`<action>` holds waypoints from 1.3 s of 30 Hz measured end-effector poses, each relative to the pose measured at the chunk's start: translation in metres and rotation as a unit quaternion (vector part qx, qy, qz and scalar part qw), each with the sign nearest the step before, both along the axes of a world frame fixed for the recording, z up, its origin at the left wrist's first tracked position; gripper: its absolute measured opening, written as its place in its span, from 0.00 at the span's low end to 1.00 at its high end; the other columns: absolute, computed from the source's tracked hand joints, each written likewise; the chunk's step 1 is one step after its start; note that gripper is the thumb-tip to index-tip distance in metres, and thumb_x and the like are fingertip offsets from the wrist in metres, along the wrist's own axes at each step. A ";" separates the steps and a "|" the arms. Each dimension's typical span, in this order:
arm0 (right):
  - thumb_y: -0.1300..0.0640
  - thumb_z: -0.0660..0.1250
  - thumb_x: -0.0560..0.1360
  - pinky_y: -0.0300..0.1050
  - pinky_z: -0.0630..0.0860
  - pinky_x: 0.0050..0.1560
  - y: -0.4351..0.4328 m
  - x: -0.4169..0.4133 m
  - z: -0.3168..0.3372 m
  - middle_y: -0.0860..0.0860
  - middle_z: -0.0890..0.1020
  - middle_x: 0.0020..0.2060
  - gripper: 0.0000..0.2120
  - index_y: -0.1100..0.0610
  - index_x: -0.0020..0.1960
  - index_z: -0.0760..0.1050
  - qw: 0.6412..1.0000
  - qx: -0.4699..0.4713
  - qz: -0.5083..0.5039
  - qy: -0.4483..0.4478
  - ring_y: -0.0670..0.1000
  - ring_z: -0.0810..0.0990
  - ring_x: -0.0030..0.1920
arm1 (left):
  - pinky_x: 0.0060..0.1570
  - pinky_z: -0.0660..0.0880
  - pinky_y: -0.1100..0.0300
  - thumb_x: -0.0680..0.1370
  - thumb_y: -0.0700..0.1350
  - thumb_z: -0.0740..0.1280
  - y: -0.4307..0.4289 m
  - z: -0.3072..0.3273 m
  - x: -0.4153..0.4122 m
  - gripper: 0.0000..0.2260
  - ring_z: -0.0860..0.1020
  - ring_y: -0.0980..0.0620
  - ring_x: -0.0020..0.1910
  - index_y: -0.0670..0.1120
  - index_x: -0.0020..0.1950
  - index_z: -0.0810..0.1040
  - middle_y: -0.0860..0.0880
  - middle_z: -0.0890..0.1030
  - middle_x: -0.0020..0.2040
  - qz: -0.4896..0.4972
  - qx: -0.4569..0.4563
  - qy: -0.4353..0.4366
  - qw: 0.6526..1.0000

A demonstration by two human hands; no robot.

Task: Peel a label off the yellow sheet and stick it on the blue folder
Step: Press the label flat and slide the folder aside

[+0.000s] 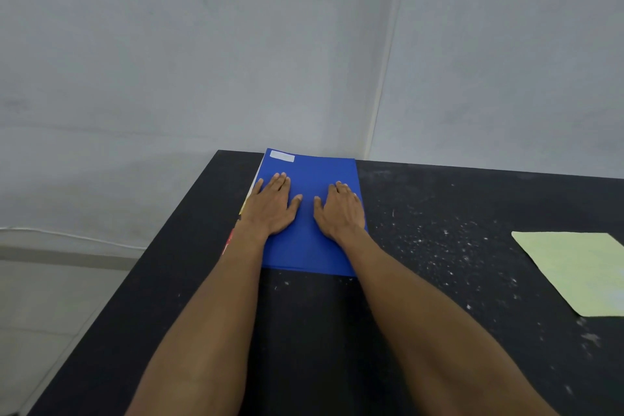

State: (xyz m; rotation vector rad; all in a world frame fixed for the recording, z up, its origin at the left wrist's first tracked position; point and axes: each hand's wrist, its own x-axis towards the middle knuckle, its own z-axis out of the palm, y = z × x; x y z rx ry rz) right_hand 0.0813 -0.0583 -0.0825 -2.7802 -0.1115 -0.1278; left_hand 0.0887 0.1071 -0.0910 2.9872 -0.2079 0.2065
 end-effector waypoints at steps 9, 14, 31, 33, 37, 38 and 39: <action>0.44 0.51 0.82 0.54 0.53 0.79 -0.014 -0.013 0.005 0.59 0.61 0.77 0.31 0.64 0.77 0.58 0.999 -0.022 0.009 -0.027 0.56 0.56 0.78 | 0.77 0.43 0.49 0.84 0.57 0.47 -0.027 0.007 -0.016 0.29 0.49 0.50 0.80 0.40 0.80 0.52 0.45 0.54 0.81 0.000 -0.008 -0.010 1.000; 0.44 0.51 0.82 0.54 0.52 0.79 -0.029 -0.032 0.006 0.58 0.60 0.78 0.31 0.63 0.77 0.57 0.999 -0.020 0.007 -0.027 0.56 0.56 0.79 | 0.78 0.45 0.47 0.84 0.56 0.47 -0.047 0.010 -0.035 0.29 0.50 0.49 0.80 0.40 0.80 0.53 0.44 0.54 0.81 0.000 -0.006 -0.012 1.000; 0.44 0.51 0.82 0.55 0.52 0.78 -0.097 -0.101 0.013 0.59 0.62 0.77 0.31 0.64 0.76 0.59 0.999 -0.021 0.001 -0.040 0.56 0.57 0.78 | 0.78 0.44 0.48 0.83 0.59 0.45 -0.120 0.014 -0.105 0.31 0.49 0.49 0.80 0.40 0.80 0.51 0.44 0.53 0.81 0.004 -0.014 0.006 1.000; 0.44 0.51 0.82 0.55 0.52 0.79 -0.107 -0.107 0.012 0.59 0.62 0.77 0.31 0.63 0.77 0.58 0.999 -0.021 -0.005 -0.039 0.56 0.56 0.78 | 0.78 0.44 0.48 0.83 0.59 0.45 -0.131 0.015 -0.109 0.31 0.48 0.49 0.80 0.40 0.80 0.50 0.44 0.52 0.81 0.001 -0.013 0.007 1.000; 0.44 0.51 0.81 0.55 0.51 0.79 -0.139 -0.120 0.008 0.58 0.61 0.77 0.31 0.64 0.77 0.58 0.999 -0.019 -0.020 -0.039 0.56 0.56 0.79 | 0.78 0.43 0.48 0.84 0.58 0.45 -0.164 0.015 -0.119 0.31 0.47 0.50 0.80 0.40 0.80 0.49 0.44 0.51 0.81 -0.015 -0.007 0.016 1.000; 0.44 0.51 0.81 0.55 0.51 0.79 -0.148 -0.123 0.008 0.58 0.61 0.77 0.31 0.64 0.76 0.58 0.999 -0.019 -0.026 -0.039 0.56 0.56 0.79 | 0.78 0.43 0.48 0.84 0.58 0.45 -0.173 0.014 -0.121 0.31 0.47 0.50 0.80 0.40 0.80 0.49 0.44 0.50 0.81 -0.017 -0.007 0.019 1.000; 0.44 0.52 0.81 0.54 0.51 0.79 -0.157 -0.125 0.008 0.58 0.62 0.77 0.31 0.64 0.76 0.59 0.999 -0.018 -0.032 -0.039 0.56 0.56 0.79 | 0.78 0.42 0.48 0.84 0.58 0.45 -0.182 0.014 -0.123 0.31 0.46 0.50 0.80 0.40 0.80 0.49 0.44 0.50 0.81 -0.018 -0.009 0.021 1.000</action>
